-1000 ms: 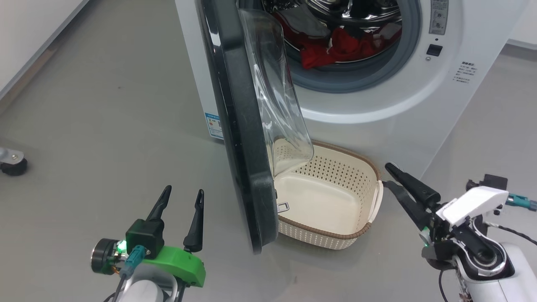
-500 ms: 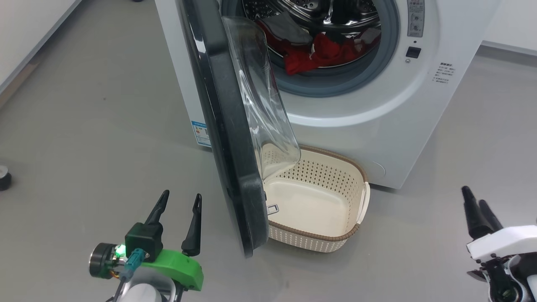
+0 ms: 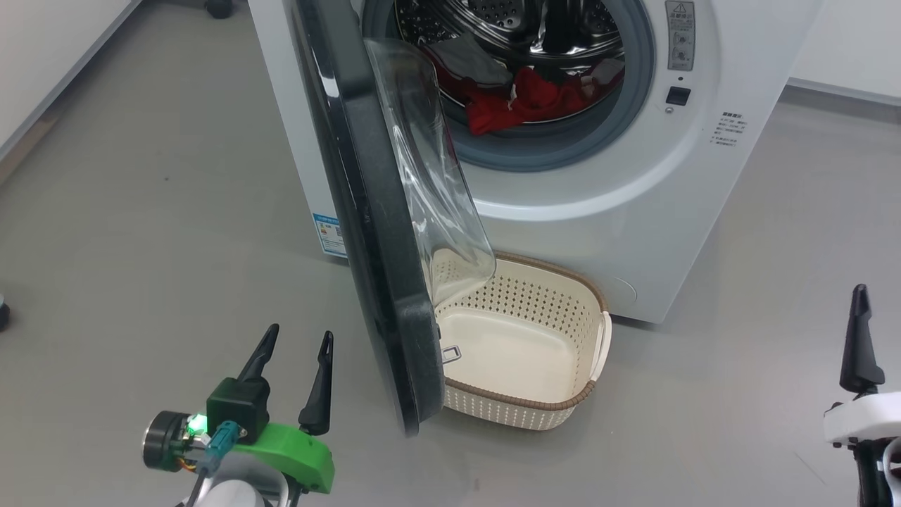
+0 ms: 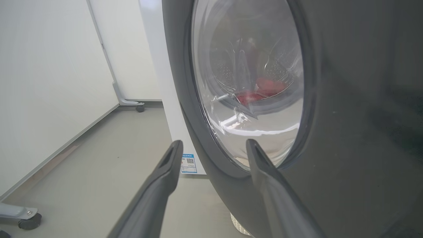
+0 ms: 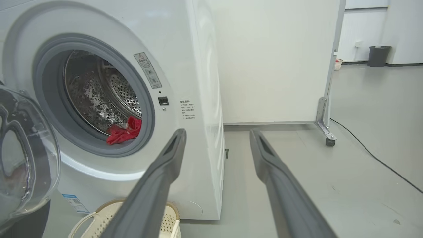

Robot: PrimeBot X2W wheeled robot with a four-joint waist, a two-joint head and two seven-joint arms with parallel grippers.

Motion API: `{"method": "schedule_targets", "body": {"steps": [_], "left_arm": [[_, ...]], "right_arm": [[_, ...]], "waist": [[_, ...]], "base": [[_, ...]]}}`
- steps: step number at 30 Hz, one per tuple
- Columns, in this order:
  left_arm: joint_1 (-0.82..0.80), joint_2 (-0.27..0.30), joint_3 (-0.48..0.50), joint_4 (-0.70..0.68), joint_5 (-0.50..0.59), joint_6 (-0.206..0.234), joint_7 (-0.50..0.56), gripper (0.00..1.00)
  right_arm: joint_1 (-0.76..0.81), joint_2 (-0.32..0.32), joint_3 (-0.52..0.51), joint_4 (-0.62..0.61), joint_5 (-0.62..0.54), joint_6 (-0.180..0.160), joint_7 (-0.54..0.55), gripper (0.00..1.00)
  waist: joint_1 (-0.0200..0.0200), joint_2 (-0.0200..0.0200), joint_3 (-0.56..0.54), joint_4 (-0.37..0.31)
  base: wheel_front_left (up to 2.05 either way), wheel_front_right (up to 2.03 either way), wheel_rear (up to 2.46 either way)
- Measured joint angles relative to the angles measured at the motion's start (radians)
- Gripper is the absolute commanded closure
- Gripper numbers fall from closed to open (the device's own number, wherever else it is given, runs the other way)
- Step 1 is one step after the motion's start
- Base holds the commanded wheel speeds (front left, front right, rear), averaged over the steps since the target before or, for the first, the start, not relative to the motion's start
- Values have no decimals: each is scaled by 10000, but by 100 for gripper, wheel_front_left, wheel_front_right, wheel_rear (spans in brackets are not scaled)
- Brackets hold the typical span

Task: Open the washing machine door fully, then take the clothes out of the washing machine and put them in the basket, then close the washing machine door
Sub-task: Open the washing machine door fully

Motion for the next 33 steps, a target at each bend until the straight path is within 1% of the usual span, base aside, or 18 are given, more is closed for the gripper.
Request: {"method": "schedule_targets", "body": {"steps": [4, 8, 13, 14, 15, 18, 21, 23, 33], "left_arm": [[34, 2, 54, 13, 2, 0, 0, 0], [45, 2, 148, 27, 2, 0, 0, 0], [92, 4, 186, 46, 2, -2, 0, 0], [93, 4, 194, 48, 2, -2, 0, 0], [93, 4, 194, 48, 2, -2, 0, 0], [98, 4, 221, 54, 6, -2, 0, 0], [102, 4, 238, 65, 17, -2, 0, 0], [121, 4, 257, 88, 27, -2, 0, 0], [145, 2, 295, 138, 31, -2, 0, 0]], "right_arm": [[198, 48, 305, -253, -757, -341, 140, 0], [486, 305, 614, -403, -1256, -600, 151, 0], [910, 744, 863, -447, -1578, -614, 180, 0], [965, 846, 865, -499, -1632, -681, 180, 0], [965, 846, 865, -499, -1632, -681, 180, 0], [1100, 1149, 857, -729, -1856, -769, 180, 0], [1182, 1248, 876, -759, -1983, -771, 180, 0], [1373, 1432, 903, -805, -2132, -773, 180, 0], [1759, 1785, 1083, -874, -2487, -775, 180, 0]], "waist": [[0, 0, -37, -35], [0, 0, -64, -76], [0, 0, -81, -129], [0, 0, -81, -141], [0, 0, -81, -141], [0, 0, -78, -193], [0, 0, -79, -219], [0, 0, -86, -257], [0, 0, -153, -350]], "base": [[0, 0, 0], [0, 0, 0], [0, 0, 0], [0, 0, 0], [0, 0, 0], [0, 0, 0], [0, 0, 0], [0, 0, 0], [0, 0, 0]]}}
